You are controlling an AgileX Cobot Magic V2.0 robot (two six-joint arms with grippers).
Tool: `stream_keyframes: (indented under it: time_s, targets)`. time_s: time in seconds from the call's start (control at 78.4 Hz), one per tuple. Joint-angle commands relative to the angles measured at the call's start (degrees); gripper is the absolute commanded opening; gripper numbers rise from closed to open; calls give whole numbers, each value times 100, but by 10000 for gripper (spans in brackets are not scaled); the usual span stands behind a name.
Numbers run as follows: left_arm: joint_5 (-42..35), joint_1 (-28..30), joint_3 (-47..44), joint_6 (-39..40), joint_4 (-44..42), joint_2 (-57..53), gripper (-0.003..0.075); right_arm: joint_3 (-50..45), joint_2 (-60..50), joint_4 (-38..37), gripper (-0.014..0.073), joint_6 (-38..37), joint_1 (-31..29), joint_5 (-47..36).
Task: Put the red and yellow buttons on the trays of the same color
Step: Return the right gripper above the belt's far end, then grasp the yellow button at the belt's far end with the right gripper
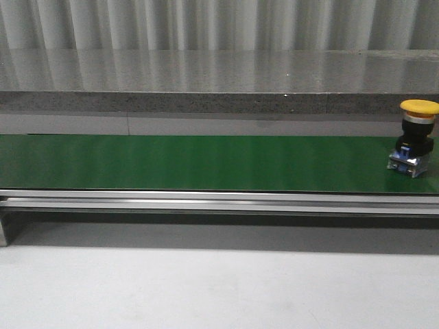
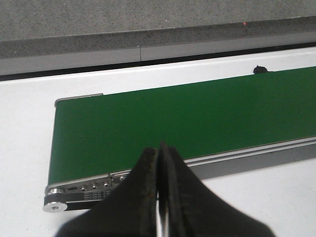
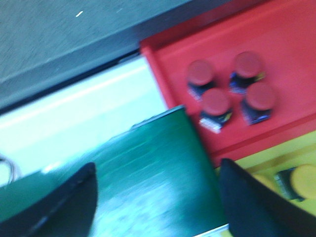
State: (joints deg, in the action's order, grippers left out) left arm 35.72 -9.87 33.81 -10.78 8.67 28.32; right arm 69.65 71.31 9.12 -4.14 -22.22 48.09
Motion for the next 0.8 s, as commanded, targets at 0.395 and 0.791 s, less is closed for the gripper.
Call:
stream_keyframes:
  time_s: [0.395, 0.791]
  targets:
    - [-431, -31, 152, 5, 58, 8, -20, 290, 184, 19, 647, 345, 1370, 954]
    - [-431, -31, 152, 5, 58, 8, -20, 316, 1207, 19, 647, 751, 1514, 953]
